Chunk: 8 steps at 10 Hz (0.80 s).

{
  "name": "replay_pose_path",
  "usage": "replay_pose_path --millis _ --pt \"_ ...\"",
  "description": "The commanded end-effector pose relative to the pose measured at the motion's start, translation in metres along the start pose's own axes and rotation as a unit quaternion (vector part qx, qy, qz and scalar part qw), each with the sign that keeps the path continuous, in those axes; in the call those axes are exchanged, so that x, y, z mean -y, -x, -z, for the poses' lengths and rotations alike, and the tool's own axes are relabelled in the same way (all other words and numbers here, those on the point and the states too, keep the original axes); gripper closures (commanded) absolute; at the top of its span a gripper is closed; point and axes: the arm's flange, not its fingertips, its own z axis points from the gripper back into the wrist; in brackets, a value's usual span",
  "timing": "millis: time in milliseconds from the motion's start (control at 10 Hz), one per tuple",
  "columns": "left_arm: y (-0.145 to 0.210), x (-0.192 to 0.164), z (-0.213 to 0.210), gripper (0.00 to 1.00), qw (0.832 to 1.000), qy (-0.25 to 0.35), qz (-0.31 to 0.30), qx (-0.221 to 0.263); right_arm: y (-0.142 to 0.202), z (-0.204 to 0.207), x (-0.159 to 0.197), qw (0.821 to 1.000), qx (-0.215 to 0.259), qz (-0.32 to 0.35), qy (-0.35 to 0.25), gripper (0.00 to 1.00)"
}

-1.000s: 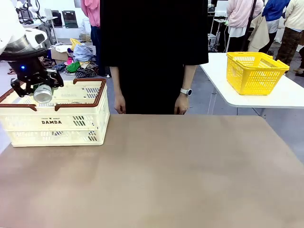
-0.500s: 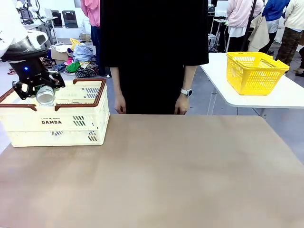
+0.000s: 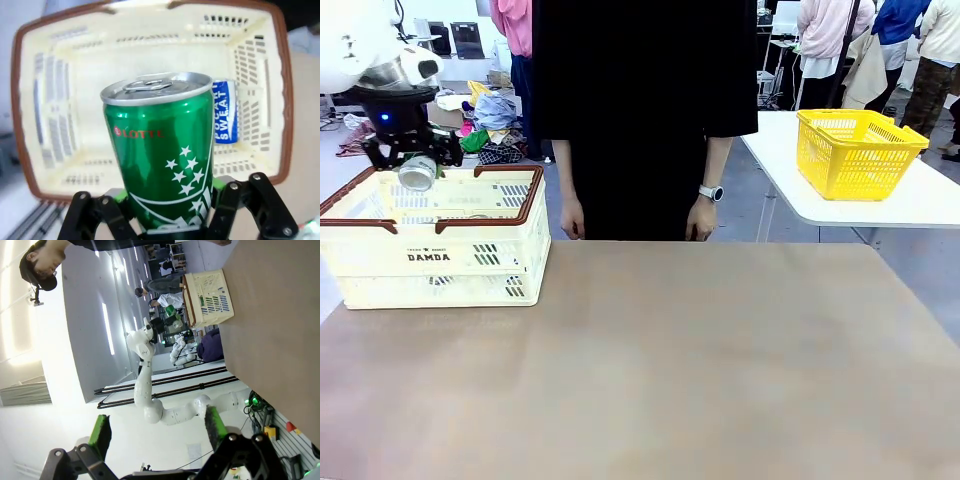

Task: Place the drinks into the Shopping basket.
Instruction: Pick up one drink and place it into the Shopping basket.

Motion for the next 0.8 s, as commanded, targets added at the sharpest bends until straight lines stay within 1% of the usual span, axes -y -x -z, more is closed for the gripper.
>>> replay_pose_path --millis 0,200,300,400,600,700 --pt "-0.029 -0.009 0.008 1.0 0.998 -0.004 0.06 -0.022 0.002 0.001 -0.004 1.0 -0.001 0.006 0.001 0.0" --pt "-0.029 -0.013 0.031 1.0 0.997 0.02 0.064 -0.047 0.002 0.001 -0.004 1.0 -0.001 0.006 0.001 0.0" --pt "-0.028 -0.015 0.047 1.0 0.997 0.011 0.039 -0.058 0.002 0.001 -0.004 1.0 -0.001 0.006 0.001 0.0" --pt "-0.029 -0.016 0.062 1.0 0.996 0.02 0.041 -0.076 0.002 0.001 -0.004 1.0 -0.001 0.006 0.001 0.0" --pt "-0.034 -0.016 0.083 1.0 0.995 0.009 0.025 -0.099 0.002 0.001 -0.004 1.0 -0.001 0.006 0.001 0.0" --pt "-0.035 -0.014 0.091 1.0 0.994 0.009 0.027 -0.108 0.002 0.001 -0.004 1.0 -0.001 0.006 0.001 0.0"
